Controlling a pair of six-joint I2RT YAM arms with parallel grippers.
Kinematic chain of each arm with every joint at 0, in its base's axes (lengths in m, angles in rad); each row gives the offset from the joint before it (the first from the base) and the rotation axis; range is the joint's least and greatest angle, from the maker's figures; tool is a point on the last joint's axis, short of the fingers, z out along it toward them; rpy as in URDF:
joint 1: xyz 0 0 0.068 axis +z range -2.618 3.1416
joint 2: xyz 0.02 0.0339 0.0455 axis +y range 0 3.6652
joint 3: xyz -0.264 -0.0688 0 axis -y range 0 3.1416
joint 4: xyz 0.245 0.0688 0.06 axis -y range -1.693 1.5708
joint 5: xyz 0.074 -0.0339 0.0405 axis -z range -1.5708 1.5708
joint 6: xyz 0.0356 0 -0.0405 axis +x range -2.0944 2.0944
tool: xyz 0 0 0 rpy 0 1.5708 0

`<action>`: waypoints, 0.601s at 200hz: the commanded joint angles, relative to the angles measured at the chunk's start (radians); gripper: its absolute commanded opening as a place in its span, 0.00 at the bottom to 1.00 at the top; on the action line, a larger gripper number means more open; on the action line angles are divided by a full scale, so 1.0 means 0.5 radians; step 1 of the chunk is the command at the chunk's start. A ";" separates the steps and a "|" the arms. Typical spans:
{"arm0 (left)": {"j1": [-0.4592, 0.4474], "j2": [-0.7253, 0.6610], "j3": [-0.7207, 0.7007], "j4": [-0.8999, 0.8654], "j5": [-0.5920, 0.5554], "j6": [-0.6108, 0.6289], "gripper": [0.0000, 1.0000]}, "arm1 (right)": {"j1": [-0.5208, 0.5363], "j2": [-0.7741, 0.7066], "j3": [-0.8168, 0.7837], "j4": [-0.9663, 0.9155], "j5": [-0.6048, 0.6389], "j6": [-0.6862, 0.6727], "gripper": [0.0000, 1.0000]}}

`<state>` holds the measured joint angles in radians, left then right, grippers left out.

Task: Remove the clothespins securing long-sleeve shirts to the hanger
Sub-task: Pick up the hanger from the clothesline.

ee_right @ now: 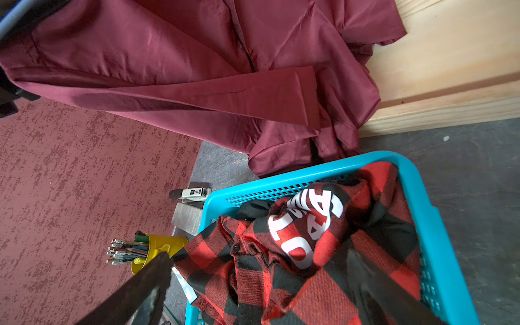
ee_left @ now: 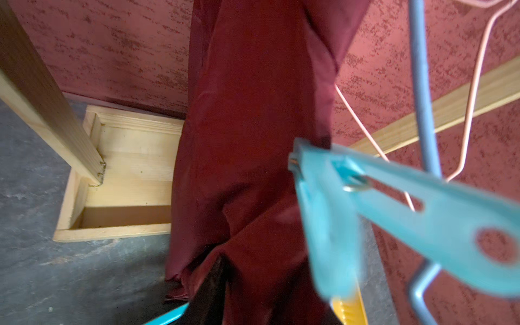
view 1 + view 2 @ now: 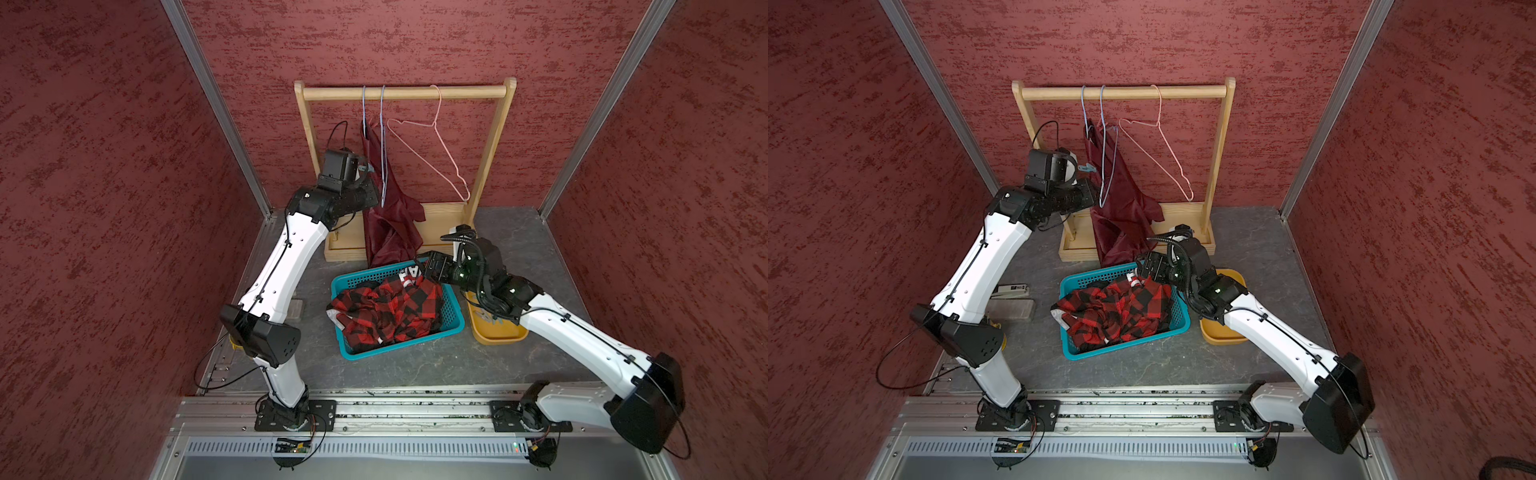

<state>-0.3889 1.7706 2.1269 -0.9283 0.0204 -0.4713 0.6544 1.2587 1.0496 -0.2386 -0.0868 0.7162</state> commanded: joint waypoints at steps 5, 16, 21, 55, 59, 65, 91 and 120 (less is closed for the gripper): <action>-0.001 0.013 0.075 -0.013 0.008 0.046 0.27 | -0.014 -0.037 -0.018 -0.008 -0.023 -0.018 0.99; -0.004 -0.008 0.069 0.017 0.015 0.063 0.20 | -0.015 -0.038 -0.022 -0.004 -0.021 -0.015 0.99; -0.006 -0.015 0.069 0.024 0.011 0.068 0.17 | -0.014 -0.038 -0.022 -0.002 -0.020 -0.015 0.99; -0.011 -0.070 0.104 0.026 0.010 0.097 0.04 | -0.014 -0.039 -0.034 0.018 -0.030 -0.009 0.99; -0.012 -0.078 0.112 0.025 0.006 0.103 0.03 | -0.013 -0.039 -0.039 0.023 -0.033 -0.011 0.99; -0.011 -0.088 0.124 0.020 -0.009 0.108 0.01 | -0.014 -0.039 -0.040 0.029 -0.038 -0.009 0.99; -0.025 -0.143 0.168 0.040 -0.017 0.177 0.00 | -0.014 -0.032 -0.042 0.044 -0.052 -0.005 0.99; -0.049 -0.185 0.242 0.030 -0.109 0.251 0.00 | -0.014 -0.017 -0.053 0.087 -0.082 -0.009 0.99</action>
<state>-0.4011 1.7355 2.1796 -0.9531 0.0109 -0.4057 0.6521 1.2587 1.0325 -0.2352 -0.1074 0.7166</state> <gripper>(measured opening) 0.075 0.992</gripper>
